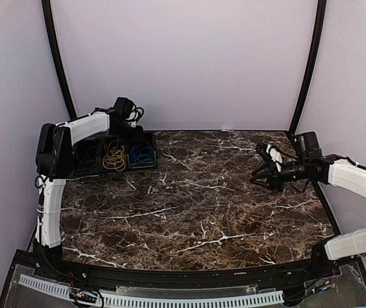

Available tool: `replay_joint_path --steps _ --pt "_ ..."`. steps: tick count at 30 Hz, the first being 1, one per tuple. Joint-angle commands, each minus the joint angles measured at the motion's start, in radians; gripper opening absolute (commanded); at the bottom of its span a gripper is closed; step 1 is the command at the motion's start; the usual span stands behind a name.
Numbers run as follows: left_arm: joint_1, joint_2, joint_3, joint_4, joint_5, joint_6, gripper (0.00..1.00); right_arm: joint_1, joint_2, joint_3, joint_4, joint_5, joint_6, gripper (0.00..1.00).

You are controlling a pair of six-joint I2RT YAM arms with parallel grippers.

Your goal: Untangle the cables

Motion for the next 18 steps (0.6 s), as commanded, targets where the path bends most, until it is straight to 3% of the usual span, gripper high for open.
replay_joint_path --steps 1,5,14,15,16,18 --pt "-0.003 -0.097 0.066 -0.232 -0.043 0.001 0.43 -0.007 0.006 0.033 -0.008 -0.002 -0.014 0.31" --pt "-0.003 -0.183 0.026 -0.289 -0.051 0.026 0.44 -0.007 0.008 0.083 -0.017 0.075 0.01 0.32" --pt "-0.003 -0.517 -0.178 -0.134 -0.119 0.05 0.46 -0.01 0.102 0.39 -0.048 0.272 0.143 0.35" --pt "-0.003 -0.557 -0.197 -0.123 -0.121 0.051 0.46 -0.011 0.112 0.427 -0.053 0.29 0.163 0.38" --pt "-0.003 -0.577 -0.21 -0.096 -0.121 0.051 0.47 -0.01 0.121 0.467 -0.057 0.311 0.183 0.47" --pt "-0.005 -0.647 -0.264 -0.046 -0.117 0.048 0.47 -0.01 0.128 0.534 -0.055 0.37 0.24 0.78"
